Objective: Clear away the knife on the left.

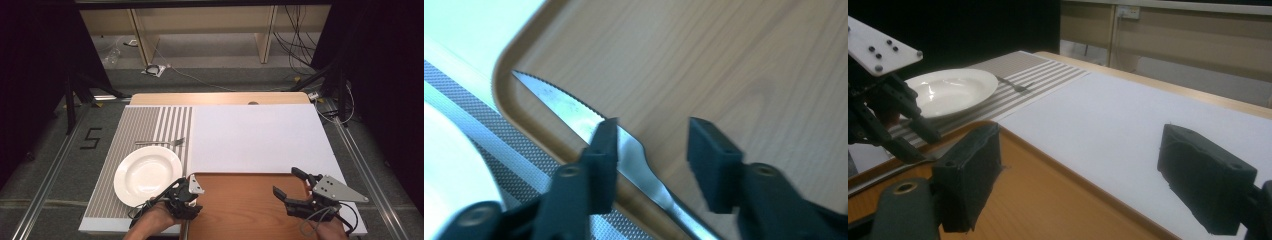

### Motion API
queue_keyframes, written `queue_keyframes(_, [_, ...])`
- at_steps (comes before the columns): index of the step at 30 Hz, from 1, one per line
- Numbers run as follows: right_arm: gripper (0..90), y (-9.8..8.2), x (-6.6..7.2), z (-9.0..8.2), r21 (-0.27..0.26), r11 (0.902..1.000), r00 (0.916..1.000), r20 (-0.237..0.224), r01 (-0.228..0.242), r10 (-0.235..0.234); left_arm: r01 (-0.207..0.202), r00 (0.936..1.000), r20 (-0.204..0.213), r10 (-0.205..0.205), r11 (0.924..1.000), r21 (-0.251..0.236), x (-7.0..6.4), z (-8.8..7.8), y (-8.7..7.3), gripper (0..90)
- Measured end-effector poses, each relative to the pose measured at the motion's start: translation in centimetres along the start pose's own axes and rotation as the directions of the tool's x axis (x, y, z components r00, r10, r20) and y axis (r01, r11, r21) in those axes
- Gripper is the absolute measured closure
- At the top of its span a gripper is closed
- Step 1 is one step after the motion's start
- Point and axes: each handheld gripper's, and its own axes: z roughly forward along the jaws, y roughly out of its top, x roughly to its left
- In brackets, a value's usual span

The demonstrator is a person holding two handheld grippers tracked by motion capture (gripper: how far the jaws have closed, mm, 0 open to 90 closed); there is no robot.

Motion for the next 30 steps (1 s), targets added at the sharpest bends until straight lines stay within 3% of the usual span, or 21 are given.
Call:
queue_keyframes(3, [18.5,0.0,0.0,0.0,0.001,1.0000,1.0000,0.000,0.000,0.000,0.035,0.9994,-0.001,-0.035,0.9988,-0.034,0.6,-1.0,0.2,42.5])
queue_keyframes(6, [18.5,0.0,0.0,0.0,0.001,1.0000,1.0000,0.000,-0.001,0.001,0.054,0.9985,-0.003,-0.054,0.9968,-0.059,1.1,-1.5,0.2,37.1])
queue_keyframes(11, [18.5,0.0,0.1,0.0,-0.002,1.0000,1.0000,-0.006,-0.001,0.001,0.094,0.9949,-0.026,-0.098,0.9875,-0.127,2.4,-2.8,0.1,25.1])
queue_keyframes(13, [18.5,0.0,0.1,0.0,-0.002,1.0000,1.0000,-0.005,-0.001,0.001,0.104,0.9935,-0.032,-0.109,0.9843,-0.143,2.8,-3.1,0.0,24.3])
queue_keyframes(21, [18.4,0.0,0.0,0.0,-0.003,1.0000,1.0000,-0.008,-0.005,0.005,0.152,0.9829,-0.065,-0.172,0.9573,-0.246,4.7,-5.0,-0.3,18.4])
queue_keyframes(30, [18.4,-0.1,0.0,-0.1,-0.009,1.0000,1.0000,-0.009,-0.002,0.002,0.162,0.9748,-0.101,-0.199,0.9425,-0.292,5.9,-6.6,-0.4,17.0])
